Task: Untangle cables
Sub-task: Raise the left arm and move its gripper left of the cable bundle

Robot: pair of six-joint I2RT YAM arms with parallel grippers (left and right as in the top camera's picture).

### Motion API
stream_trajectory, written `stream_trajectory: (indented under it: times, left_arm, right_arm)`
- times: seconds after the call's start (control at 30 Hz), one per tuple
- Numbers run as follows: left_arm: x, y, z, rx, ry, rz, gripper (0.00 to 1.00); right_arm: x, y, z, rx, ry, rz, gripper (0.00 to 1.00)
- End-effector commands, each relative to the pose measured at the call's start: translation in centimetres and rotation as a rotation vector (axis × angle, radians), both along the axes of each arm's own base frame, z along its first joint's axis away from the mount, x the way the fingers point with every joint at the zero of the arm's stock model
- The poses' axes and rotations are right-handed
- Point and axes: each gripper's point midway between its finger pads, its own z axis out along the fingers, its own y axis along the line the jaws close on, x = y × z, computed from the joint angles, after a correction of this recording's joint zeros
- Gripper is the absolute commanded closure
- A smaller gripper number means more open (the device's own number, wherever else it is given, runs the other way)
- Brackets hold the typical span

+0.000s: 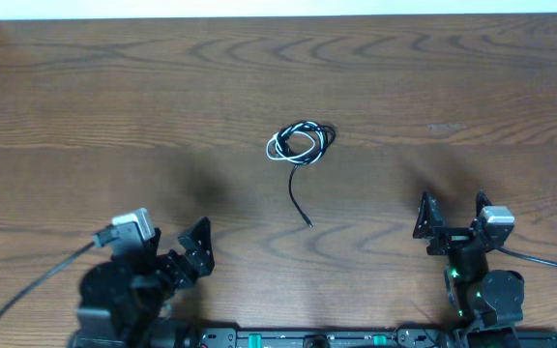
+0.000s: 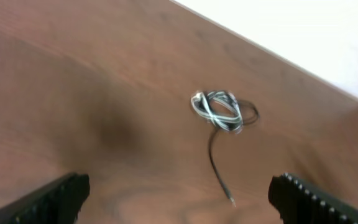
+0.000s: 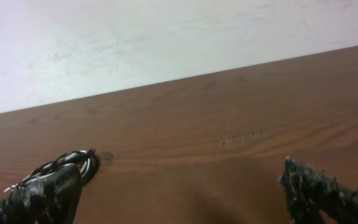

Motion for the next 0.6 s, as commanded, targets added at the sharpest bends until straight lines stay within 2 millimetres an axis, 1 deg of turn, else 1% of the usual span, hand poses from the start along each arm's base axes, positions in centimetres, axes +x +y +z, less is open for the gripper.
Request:
stream_trajectory:
  times: [0.0, 0.03, 0.13, 0.23, 0.27, 0.37, 0.57]
  left_arm:
    - [-0.4, -1.6, 5.1, 0.017, 0.031, -0.124, 0.02]
    - [-0.6, -1.6, 5.8, 0.023, 0.075, -0.126, 0.02]
    - [-0.7, -1.6, 6.9, 0.050, 0.195, -0.143, 0.02]
    - [-0.4, -1.6, 7.1, 0.058, 0.316, -0.148, 0.02]
    - [-0.1, -1.7, 7.0, 0.059, 0.349, -0.148, 0.02]
    - [1.4, -1.8, 6.1, 0.061, 0.414, -0.149, 0.02]
    - [4.4, -2.2, 3.6, 0.057, 0.536, -0.142, 0.02]
  right_arm:
    - [0.0, 0.2, -0.1, -0.006, 0.001, 0.008, 0.01]
    - [0.0, 0.2, -0.1, -0.006, 0.001, 0.008, 0.01]
    - [0.0, 0.2, -0.1, -0.006, 0.001, 0.008, 0.01]
    - [0.0, 0.2, -0.1, -0.006, 0.001, 0.008, 0.01]
    - [0.0, 0.2, -0.1, -0.006, 0.001, 0.008, 0.01]
    - [0.0, 0.2, -0.1, -0.006, 0.001, 0.008, 0.01]
    - [0.0, 0.1, -0.1, -0.006, 0.001, 0.007, 0.01]
